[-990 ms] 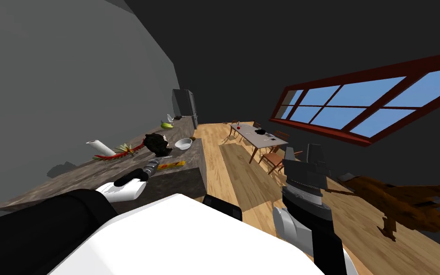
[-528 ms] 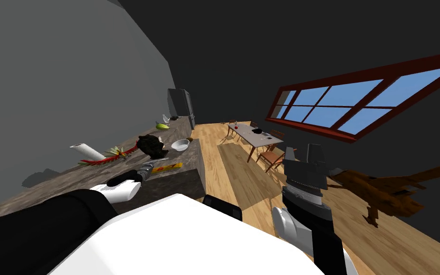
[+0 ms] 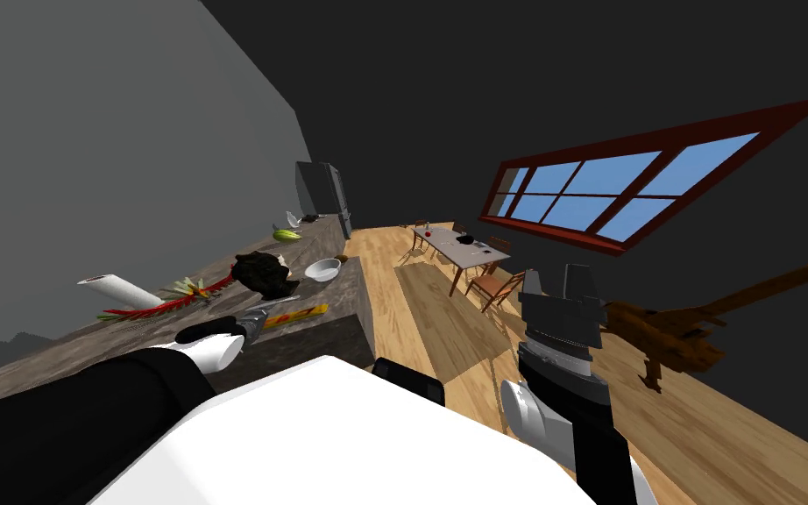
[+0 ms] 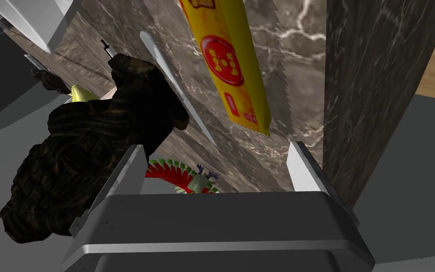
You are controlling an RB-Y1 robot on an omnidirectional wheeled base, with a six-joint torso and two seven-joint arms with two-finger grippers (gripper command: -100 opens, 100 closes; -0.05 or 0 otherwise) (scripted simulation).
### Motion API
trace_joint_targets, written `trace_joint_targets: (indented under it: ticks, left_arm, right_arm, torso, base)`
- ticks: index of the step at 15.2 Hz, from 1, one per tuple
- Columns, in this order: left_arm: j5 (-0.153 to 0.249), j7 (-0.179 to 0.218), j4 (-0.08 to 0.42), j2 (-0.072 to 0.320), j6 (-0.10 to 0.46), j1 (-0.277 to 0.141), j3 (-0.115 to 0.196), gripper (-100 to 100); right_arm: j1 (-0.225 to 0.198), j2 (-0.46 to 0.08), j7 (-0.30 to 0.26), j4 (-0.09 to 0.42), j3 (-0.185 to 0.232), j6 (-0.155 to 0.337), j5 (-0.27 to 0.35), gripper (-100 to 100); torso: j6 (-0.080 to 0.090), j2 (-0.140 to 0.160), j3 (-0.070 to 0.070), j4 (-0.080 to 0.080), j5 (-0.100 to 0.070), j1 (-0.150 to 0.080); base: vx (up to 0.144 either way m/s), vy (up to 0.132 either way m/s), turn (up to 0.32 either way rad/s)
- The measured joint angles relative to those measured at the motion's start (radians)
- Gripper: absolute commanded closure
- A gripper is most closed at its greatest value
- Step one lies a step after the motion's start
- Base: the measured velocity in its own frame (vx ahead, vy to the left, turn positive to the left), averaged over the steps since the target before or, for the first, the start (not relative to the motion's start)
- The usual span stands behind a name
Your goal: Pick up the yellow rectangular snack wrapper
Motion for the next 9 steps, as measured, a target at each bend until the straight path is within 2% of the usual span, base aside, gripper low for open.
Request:
trace_joint_targets:
  ticks: [9]
  left_arm:
    - [0.074,-0.002,0.021,-0.003,0.164,0.011,0.072,-100]
  right_arm:
    - [0.000,0.000,0.000,0.000,0.000,0.000,0.000,0]
  torso:
    - [0.000,-0.001,0.000,0.000,0.000,0.000]
  base:
    - [0.027,0.011,-0.072]
